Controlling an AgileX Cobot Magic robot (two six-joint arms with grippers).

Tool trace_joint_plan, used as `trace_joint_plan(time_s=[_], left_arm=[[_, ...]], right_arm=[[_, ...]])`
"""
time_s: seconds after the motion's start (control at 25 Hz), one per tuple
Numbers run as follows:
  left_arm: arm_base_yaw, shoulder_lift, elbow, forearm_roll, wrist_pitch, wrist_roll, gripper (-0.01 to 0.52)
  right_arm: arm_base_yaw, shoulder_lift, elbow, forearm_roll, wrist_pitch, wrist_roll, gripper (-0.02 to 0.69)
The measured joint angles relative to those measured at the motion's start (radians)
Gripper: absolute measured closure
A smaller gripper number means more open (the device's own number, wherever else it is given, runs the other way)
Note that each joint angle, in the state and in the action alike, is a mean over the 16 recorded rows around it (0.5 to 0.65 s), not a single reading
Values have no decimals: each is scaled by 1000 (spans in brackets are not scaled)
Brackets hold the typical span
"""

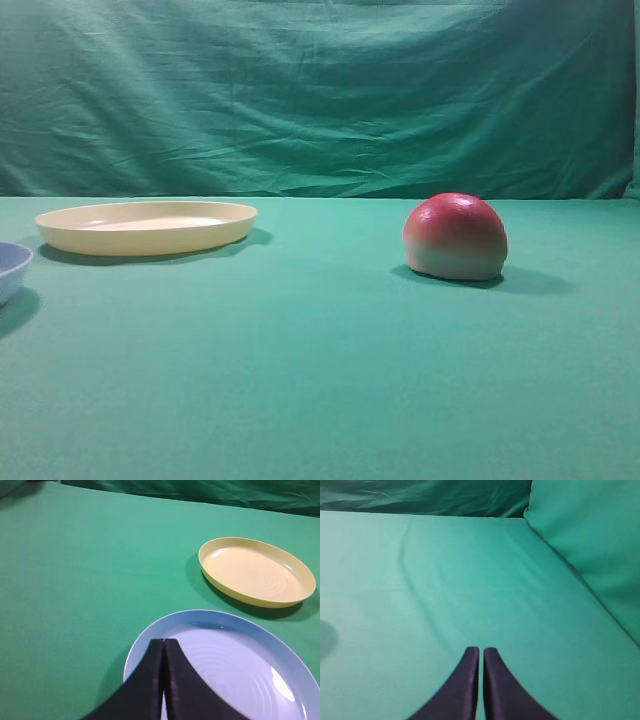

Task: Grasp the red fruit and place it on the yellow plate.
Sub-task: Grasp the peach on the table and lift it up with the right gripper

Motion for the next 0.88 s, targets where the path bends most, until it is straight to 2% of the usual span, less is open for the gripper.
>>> trace_joint_plan(time_s=[0.28,0.68,0.88], left_arm=[[0,0,0,0,0,0,514],[0,0,0,0,0,0,514],[0,0,0,0,0,0,514]], right_arm=[[0,0,0,-16,-88,17,665],[0,1,-14,-39,-379,117,665],[0,29,-80,-55,-413,182,665]])
